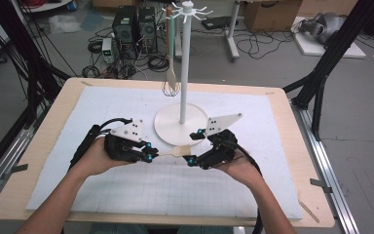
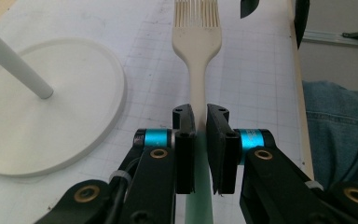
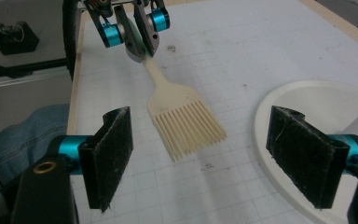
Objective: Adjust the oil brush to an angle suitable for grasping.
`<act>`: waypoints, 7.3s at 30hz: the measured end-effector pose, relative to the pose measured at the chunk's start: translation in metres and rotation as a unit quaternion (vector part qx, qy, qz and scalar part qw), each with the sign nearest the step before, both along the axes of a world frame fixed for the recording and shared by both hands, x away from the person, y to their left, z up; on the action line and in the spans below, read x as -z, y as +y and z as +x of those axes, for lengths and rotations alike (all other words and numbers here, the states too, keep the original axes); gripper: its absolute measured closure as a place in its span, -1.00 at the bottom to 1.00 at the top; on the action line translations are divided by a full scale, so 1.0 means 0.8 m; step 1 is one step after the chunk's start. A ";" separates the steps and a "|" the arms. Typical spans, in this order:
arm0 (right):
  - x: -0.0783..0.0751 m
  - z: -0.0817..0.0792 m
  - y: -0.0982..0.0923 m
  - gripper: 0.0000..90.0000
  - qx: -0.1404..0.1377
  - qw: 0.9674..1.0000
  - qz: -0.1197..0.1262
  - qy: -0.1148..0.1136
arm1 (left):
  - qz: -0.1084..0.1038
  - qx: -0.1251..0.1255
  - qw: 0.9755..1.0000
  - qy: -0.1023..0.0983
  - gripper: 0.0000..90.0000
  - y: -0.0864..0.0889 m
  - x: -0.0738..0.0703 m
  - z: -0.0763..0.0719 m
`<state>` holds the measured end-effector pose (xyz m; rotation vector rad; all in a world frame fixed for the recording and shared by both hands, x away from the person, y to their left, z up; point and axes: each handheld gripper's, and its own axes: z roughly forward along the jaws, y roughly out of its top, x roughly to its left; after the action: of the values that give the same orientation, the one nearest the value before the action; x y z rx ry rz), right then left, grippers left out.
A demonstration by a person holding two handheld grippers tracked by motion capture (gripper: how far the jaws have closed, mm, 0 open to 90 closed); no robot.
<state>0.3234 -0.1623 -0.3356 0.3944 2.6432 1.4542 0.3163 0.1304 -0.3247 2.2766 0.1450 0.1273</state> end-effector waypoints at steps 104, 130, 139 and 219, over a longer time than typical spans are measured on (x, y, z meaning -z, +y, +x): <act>-0.011 -0.008 -0.030 0.33 -0.065 0.997 0.041 -0.019 | -0.012 0.003 0.999 0.034 0.49 0.012 0.013 0.004; 0.019 0.001 -0.030 0.22 -0.063 0.998 0.006 0.026 | -0.001 0.028 0.999 0.033 0.69 0.008 0.017 -0.002; 0.014 0.003 -0.023 0.00 -0.061 0.998 0.004 0.025 | 0.006 0.026 0.999 0.026 0.69 0.008 0.017 -0.003; 0.011 -0.007 0.005 0.82 -0.123 0.991 -0.054 -0.027 | -0.004 0.008 0.998 0.056 0.63 0.014 0.008 -0.001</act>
<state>0.3180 -0.1583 -0.3443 0.0178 2.7902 1.3519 0.3155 0.1418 -0.3314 2.2769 0.1841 -0.0095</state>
